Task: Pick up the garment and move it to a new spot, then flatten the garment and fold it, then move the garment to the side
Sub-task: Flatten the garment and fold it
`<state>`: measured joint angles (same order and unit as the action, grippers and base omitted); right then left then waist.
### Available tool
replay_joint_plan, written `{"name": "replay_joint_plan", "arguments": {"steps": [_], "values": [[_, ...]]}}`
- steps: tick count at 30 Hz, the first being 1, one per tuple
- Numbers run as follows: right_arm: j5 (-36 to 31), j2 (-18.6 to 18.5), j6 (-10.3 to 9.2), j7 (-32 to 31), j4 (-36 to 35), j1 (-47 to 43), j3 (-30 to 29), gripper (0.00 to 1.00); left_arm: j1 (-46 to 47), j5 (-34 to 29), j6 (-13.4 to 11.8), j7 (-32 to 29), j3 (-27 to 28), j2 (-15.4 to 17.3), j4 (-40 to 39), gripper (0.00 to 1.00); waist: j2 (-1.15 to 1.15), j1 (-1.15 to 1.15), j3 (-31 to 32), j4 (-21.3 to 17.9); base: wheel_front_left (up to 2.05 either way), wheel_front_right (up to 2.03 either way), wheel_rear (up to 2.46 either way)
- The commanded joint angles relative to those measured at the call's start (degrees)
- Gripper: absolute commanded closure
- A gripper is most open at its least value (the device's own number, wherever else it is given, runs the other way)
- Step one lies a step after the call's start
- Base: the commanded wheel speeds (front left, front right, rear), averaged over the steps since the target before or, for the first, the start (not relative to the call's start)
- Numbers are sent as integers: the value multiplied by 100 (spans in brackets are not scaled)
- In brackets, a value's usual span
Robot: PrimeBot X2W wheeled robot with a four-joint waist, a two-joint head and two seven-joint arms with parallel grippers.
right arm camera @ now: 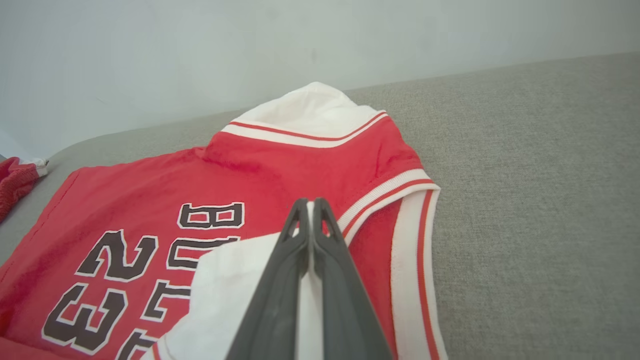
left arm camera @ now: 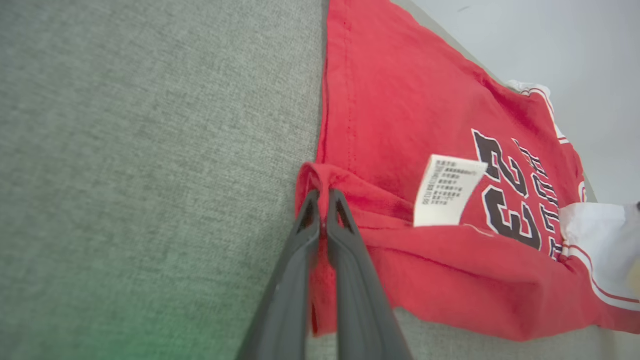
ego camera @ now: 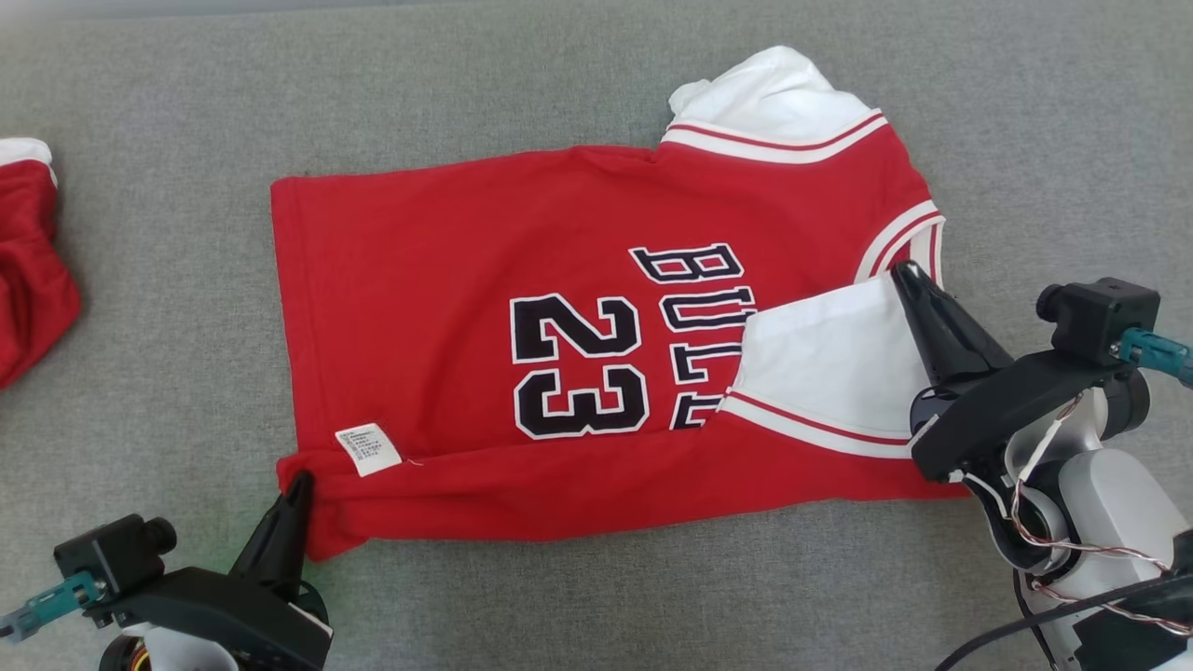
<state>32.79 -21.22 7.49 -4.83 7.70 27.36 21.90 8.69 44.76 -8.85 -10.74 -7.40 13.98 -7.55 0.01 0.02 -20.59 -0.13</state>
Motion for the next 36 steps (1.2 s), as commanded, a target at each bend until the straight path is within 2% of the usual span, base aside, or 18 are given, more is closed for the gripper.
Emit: {"name": "replay_joint_plan", "arguments": {"steps": [1,3,4,5,6,12,16,19,25,28,36], "values": [[79,-59,1,120,135,87,75,100,81,-9,28,40,-9,2,65,100,-1,-2,-28,19,0,0,0],[209,-49,1,251,289,123,122,100,115,-68,79,111,-54,19,96,100,-1,-2,-22,35,0,0,0],[237,-63,1,319,352,125,139,80,125,-103,116,145,-81,17,116,74,-1,-2,-5,43,0,0,0],[266,-68,1,406,402,116,133,19,130,-157,112,193,-106,29,123,0,-1,-2,6,49,0,0,0],[313,-50,1,481,456,80,114,0,134,-230,113,245,-122,48,135,0,-1,-2,33,55,0,0,0],[41,10,1,1102,539,-259,-206,0,109,-818,-44,760,-200,111,51,0,-1,-2,239,101,0,0,0],[-491,105,1,1468,394,-620,-578,0,100,-1295,-210,1178,-241,170,-63,0,-1,-2,479,121,0,0,0],[-1133,236,1,1590,102,-1065,-785,0,10,-1747,-437,1522,-337,137,-153,0,-1,-2,708,123,0,0,0],[-1710,574,1,1548,-301,-1746,-1048,0,-134,-2258,-647,1884,-570,111,-20,0,-1,-2,989,122,0,0,0],[-1840,688,1,1498,-415,-1951,-1089,0,-174,-2356,-676,1973,-627,118,113,0,-1,-2,1067,120,0,0,0],[-2032,940,1,1303,-700,-2576,-1234,0,-296,-2345,-542,2198,-734,124,577,0,-1,-2,1323,135,0,0,0]]}}
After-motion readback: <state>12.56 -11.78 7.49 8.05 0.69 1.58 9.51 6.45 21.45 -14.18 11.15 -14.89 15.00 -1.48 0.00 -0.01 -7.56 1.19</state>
